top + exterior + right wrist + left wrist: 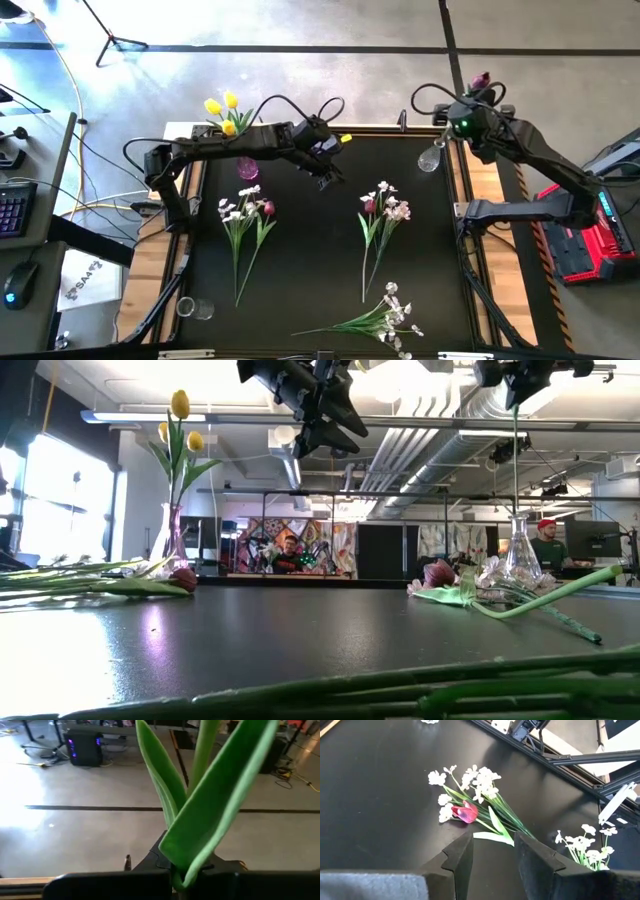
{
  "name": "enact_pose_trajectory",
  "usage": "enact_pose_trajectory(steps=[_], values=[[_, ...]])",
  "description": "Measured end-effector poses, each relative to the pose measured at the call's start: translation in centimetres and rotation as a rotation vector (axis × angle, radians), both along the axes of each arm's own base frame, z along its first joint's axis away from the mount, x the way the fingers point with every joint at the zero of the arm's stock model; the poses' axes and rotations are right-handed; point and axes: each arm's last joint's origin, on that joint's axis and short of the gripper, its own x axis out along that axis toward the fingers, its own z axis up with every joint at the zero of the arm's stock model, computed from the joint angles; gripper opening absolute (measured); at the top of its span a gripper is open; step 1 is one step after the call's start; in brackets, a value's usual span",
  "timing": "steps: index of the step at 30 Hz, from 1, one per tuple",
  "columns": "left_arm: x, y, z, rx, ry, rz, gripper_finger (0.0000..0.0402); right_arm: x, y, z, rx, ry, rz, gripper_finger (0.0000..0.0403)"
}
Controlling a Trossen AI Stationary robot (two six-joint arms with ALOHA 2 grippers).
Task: Sort flowers into vase by color
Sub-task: Put the top red flower into the top transparent vase, then put the left red flower into the top transparent vase
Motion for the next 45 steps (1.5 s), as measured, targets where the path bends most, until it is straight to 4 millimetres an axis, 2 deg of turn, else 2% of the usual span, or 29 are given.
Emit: enact_pose_trajectory(steps=[6, 17, 20, 28, 35, 41, 45], values=[[0.0, 0.0, 0.0, 0.001, 0.001, 0.002, 0.0133, -0.2, -1.1, -0.4, 0.061, -0.037, -0.021, 0.0], [0.0, 0.1, 0.0, 0.004, 0.001, 0.005, 0.0133, -0.5, -1.8, -1.2, 0.134, -0.068, -0.08, 0.001], [0.0, 0.1, 0.0, 0.006, 0.002, 0.006, 0.0133, -0.5, -2.1, -1.7, 0.171, -0.06, -0.105, 0.0036], [-0.3, 0.0, 0.5, 0.008, -0.01, 0.007, 0.0133, -0.2, -2.2, -1.8, 0.191, -0.068, -0.081, 0.0149], [-3.0, -0.3, 2.5, 0.064, 0.066, 0.12, 0.0133, -0.8, -1.5, -1.1, 0.197, -0.175, -0.016, 0.0212], [-5.9, -2.4, 5.0, 0.133, 0.111, 0.181, 0.0133, -0.9, -0.4, 0.5, 0.181, -0.337, 0.203, 0.0222], [-7.4, -4.1, 5.7, 0.169, 0.167, 0.214, 0.0133, -0.2, 0.6, 1.8, 0.141, -0.417, 0.391, 0.0217]])
